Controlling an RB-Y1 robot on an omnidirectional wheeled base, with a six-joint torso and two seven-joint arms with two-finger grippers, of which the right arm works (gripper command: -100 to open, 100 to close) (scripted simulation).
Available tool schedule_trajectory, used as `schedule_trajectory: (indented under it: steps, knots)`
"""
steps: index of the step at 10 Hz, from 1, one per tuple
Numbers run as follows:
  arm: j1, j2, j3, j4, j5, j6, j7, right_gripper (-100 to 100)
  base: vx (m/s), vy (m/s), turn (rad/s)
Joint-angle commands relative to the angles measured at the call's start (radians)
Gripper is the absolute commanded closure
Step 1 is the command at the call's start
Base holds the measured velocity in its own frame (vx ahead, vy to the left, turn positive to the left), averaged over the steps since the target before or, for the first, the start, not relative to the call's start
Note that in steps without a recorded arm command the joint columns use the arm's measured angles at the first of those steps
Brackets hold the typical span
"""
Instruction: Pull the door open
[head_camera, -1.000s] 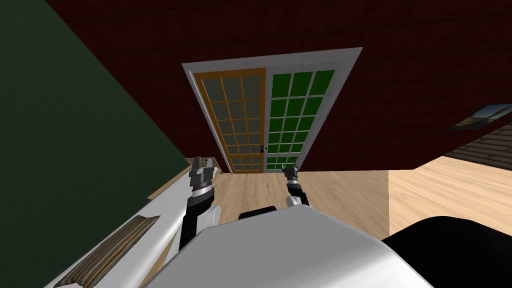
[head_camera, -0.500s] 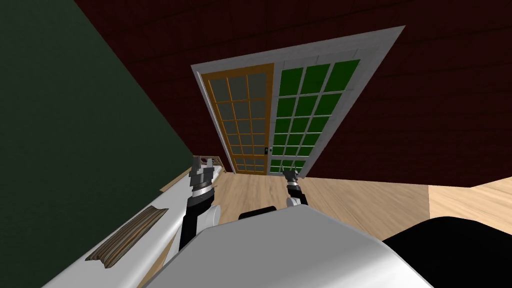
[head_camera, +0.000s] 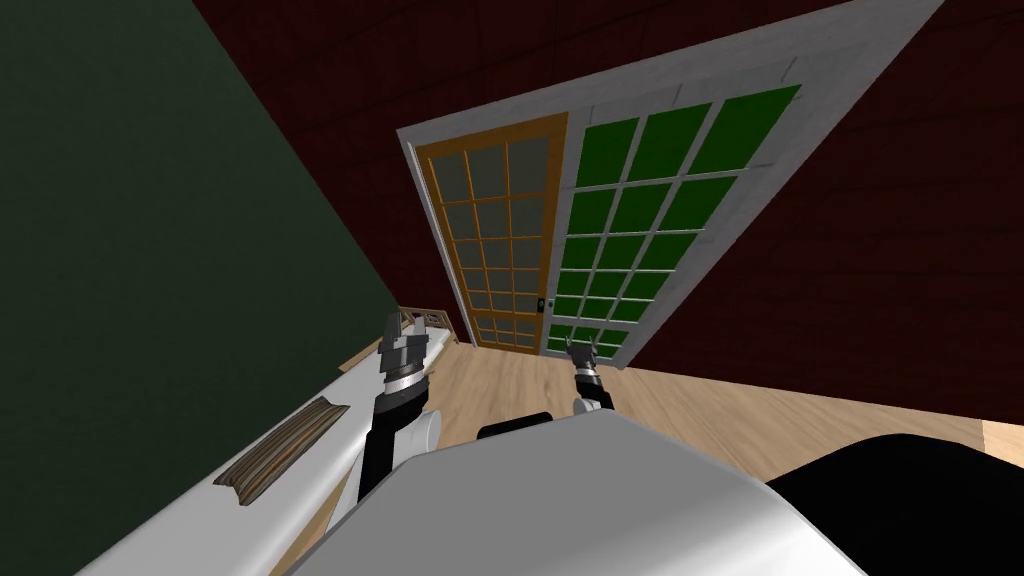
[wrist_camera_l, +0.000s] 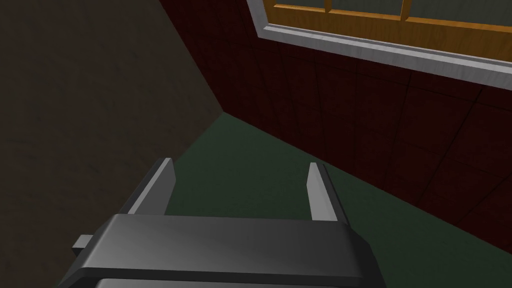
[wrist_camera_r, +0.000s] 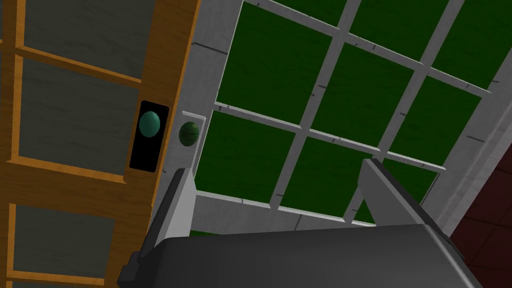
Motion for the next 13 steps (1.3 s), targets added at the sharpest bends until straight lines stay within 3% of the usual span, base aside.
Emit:
schedule_trajectory:
  steps: [1,10,13]
  knots:
    - [-0.009,-0.003,0.009,0.041,-0.031,-0.016,-0.031,-100,0.102,-0.023,0.13]
    - [-0.059,-0.027,0.045,0.245,-0.205,-0.081,-0.188,-100,0.097,-0.042,0.157]
    - [-0.068,-0.031,0.052,0.28,-0.234,-0.092,-0.214,-100,0.086,-0.05,0.078]
